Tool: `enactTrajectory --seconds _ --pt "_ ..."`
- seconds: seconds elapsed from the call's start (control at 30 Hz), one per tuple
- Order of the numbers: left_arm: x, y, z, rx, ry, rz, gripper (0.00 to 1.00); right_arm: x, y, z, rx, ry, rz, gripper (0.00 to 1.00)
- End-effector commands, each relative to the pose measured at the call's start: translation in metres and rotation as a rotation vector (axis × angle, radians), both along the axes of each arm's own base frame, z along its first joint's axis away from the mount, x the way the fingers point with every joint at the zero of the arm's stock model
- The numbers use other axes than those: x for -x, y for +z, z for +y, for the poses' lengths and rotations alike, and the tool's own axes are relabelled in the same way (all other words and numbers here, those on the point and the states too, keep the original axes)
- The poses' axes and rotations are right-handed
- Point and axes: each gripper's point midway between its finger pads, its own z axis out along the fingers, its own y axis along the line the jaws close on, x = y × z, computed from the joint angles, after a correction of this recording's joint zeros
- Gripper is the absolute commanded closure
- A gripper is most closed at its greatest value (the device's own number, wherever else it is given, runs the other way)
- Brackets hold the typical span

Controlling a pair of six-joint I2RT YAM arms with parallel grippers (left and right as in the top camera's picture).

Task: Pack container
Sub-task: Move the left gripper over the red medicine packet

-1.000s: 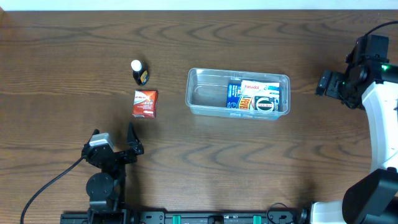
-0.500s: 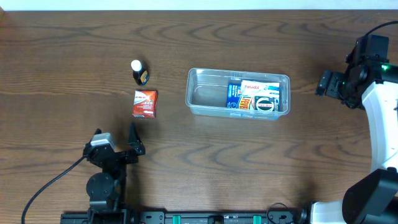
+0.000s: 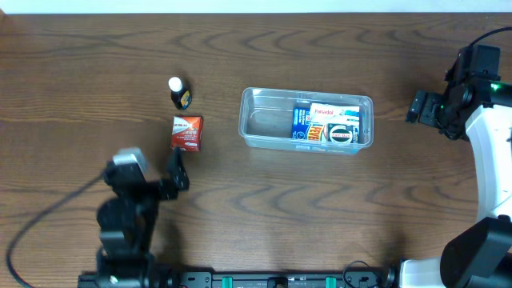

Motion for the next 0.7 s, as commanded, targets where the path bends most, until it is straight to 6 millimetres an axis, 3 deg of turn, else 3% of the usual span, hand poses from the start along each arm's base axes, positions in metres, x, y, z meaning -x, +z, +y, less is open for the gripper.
enactTrajectory --seconds 0.0,0.13,0.27,0.37,0.5,0.67 --pt "-0.023 0.022 -0.005 0.010 -0.032 0.102 0.02 0.000 -0.001 -0.003 0.008 0.003 0.006 0.01" --pt "-0.045 0.009 -0.005 -0.045 -0.065 0.413 0.02 0.000 -0.001 -0.003 0.008 0.003 0.006 0.01" --pt "-0.053 -0.020 -0.005 -0.047 -0.084 0.778 0.02 0.000 -0.001 -0.003 0.008 0.003 0.006 0.01" --pt "-0.057 -0.040 -0.007 -0.042 -0.095 0.943 0.02 0.000 -0.001 -0.003 0.008 0.003 0.006 0.01" --pt "-0.064 -0.072 -0.007 -0.034 -0.099 1.048 0.02 0.000 -0.001 -0.003 0.008 0.003 0.006 0.01" --pt "-0.075 -0.098 -0.006 -0.027 -0.090 1.094 0.02 0.000 -0.001 -0.003 0.008 0.003 0.006 0.01"
